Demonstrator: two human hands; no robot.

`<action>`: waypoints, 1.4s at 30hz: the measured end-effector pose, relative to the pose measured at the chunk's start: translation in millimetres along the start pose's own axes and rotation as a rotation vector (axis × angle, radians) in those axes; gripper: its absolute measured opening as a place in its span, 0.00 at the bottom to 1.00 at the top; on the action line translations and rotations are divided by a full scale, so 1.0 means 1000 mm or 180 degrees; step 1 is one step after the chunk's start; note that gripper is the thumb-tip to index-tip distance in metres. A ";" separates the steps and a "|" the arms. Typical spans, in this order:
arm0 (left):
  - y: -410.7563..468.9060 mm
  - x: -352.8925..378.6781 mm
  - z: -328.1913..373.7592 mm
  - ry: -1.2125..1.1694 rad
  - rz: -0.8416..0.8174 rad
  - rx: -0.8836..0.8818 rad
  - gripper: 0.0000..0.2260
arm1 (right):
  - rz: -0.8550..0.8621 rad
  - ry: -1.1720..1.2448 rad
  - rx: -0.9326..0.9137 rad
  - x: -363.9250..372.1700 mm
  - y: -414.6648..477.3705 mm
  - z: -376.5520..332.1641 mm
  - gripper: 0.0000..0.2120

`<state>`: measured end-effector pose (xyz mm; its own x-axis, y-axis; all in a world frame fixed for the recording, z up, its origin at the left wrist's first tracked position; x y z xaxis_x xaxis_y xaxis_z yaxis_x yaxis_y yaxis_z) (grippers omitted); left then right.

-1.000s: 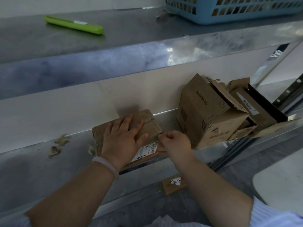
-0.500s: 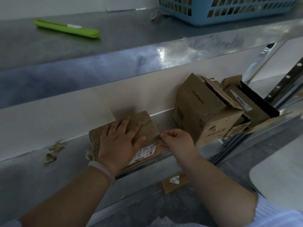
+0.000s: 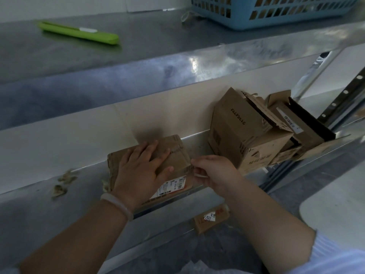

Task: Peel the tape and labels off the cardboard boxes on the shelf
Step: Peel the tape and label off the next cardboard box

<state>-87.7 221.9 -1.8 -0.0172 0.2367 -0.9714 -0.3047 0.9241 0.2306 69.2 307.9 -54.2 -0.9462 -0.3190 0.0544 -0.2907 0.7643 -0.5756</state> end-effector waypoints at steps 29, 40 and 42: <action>0.003 0.007 0.000 -0.0006 -0.0216 -0.0158 0.36 | -0.0216 0.0257 0.0110 -0.005 0.003 -0.003 0.07; 0.002 0.006 0.000 0.0041 -0.0013 -0.0292 0.34 | 0.0545 -0.0605 -0.0597 -0.011 0.005 0.014 0.10; 0.002 0.005 0.002 0.0049 0.0020 -0.0323 0.34 | 0.0682 -0.0612 -0.0645 -0.013 0.005 0.015 0.10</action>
<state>-86.9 225.4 -5.7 -0.0339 0.2370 -0.9709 -0.3995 0.8873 0.2305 81.7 307.7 -70.3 -0.9503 -0.2243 -0.2161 -0.1289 0.9148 -0.3827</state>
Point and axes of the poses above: each hand's wrist, its own y-axis towards the middle knuckle, its own x-axis out of the palm, z = x × y, the point moved 10 cm from there along y, towards the middle knuckle, and after that the axes turned 9 degrees about z, right-handed, at the moved point
